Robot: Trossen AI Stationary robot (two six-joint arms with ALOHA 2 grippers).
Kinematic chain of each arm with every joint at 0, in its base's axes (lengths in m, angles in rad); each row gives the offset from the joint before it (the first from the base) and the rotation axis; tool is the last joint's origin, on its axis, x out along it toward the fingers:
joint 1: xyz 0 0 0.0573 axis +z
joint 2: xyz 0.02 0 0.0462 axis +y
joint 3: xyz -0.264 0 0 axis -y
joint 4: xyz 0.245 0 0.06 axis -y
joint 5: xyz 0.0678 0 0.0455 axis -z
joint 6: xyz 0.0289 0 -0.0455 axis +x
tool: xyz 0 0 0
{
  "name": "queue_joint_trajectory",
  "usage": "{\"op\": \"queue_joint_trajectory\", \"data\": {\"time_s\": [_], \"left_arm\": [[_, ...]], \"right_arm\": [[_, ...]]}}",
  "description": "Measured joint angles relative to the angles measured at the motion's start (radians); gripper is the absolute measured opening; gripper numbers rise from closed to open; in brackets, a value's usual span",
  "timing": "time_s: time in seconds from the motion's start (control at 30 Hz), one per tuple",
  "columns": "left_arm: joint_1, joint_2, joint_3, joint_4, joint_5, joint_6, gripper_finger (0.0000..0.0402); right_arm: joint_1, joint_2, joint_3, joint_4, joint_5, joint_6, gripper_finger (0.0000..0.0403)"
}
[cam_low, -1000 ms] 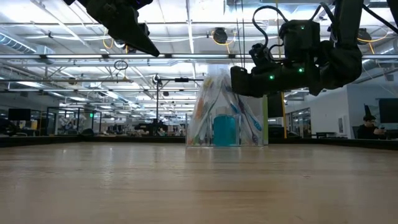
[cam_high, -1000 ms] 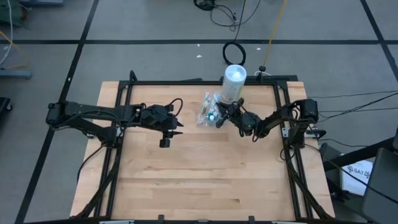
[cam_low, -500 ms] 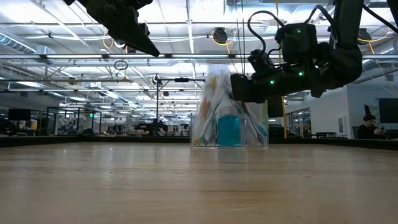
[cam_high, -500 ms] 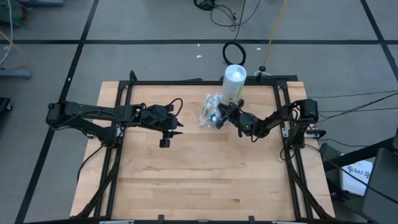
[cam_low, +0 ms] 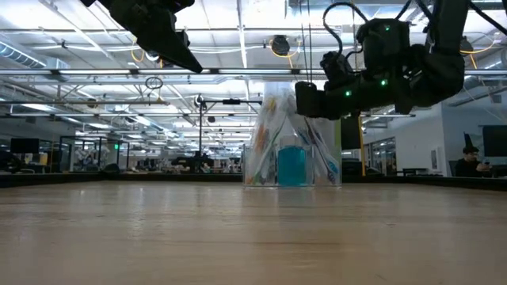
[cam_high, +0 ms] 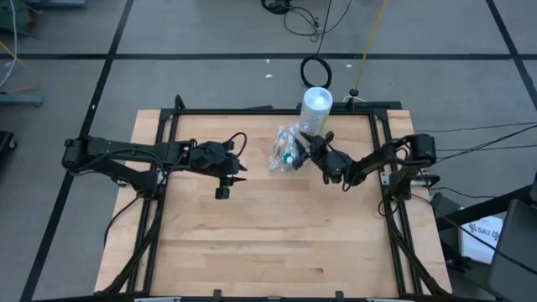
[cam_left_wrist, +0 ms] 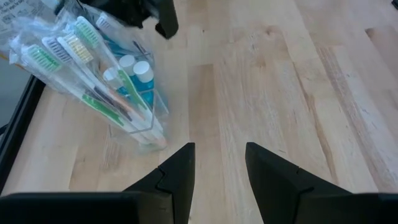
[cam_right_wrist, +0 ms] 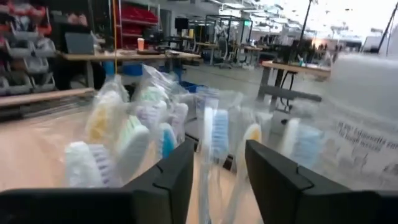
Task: Pick & Place toothbrushing station
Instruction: Put the blue toothbrush into the transparent organizer, then return to Home Position
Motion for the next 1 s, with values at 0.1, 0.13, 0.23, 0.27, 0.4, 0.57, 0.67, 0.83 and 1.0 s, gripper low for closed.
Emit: {"op": "queue_joint_trajectory", "data": {"time_s": [0.1, 0.13, 0.23, 0.27, 0.4, 0.57, 0.67, 0.83, 1.0], "left_arm": [[-0.002, 0.0, 0.0, -0.001, 0.0, -0.012, 0.0147], [-0.002, 0.0, 0.0, -0.001, 0.0, -0.01, 0.0147], [-0.002, 0.0, 0.0, -0.002, -0.009, -0.005, 0.0147], [-0.002, -0.002, 0.0, -0.003, -0.016, -0.015, 0.0147], [-0.008, -0.073, -0.001, -0.043, -0.027, -0.062, 0.0147], [-0.017, -0.198, -0.002, -0.096, -0.068, -0.078, 0.0147], [-0.036, -0.311, -0.03, -0.075, -0.079, -0.055, 0.0147], [-0.051, -0.495, -0.169, 0.003, -0.104, -0.032, 0.0147], [-0.05, -0.671, -0.317, 0.091, -0.112, -0.026, 0.0147]], "right_arm": [[0.015, -0.063, 0.0, -0.003, 0.0, -0.084, 0.0147], [0.023, -0.091, 0.0, -0.003, 0.001, -0.113, 0.0148], [0.059, -0.186, 0.0, -0.075, -0.004, -0.21, 0.0146], [0.075, -0.22, 0.0, -0.106, -0.016, -0.247, 0.0144], [0.135, -0.39, 0.0, -0.333, -0.104, -0.313, 0.0139], [0.173, -0.647, 0.001, -0.766, -0.281, -0.232, 0.0133], [0.175, -0.794, 0.001, -0.989, -0.388, -0.17, 0.0129], [0.174, -1.008, -0.026, -1.182, -0.553, -0.09, 0.012], [0.174, -1.206, -0.134, -1.165, -0.734, -0.068, 0.0114]]}}
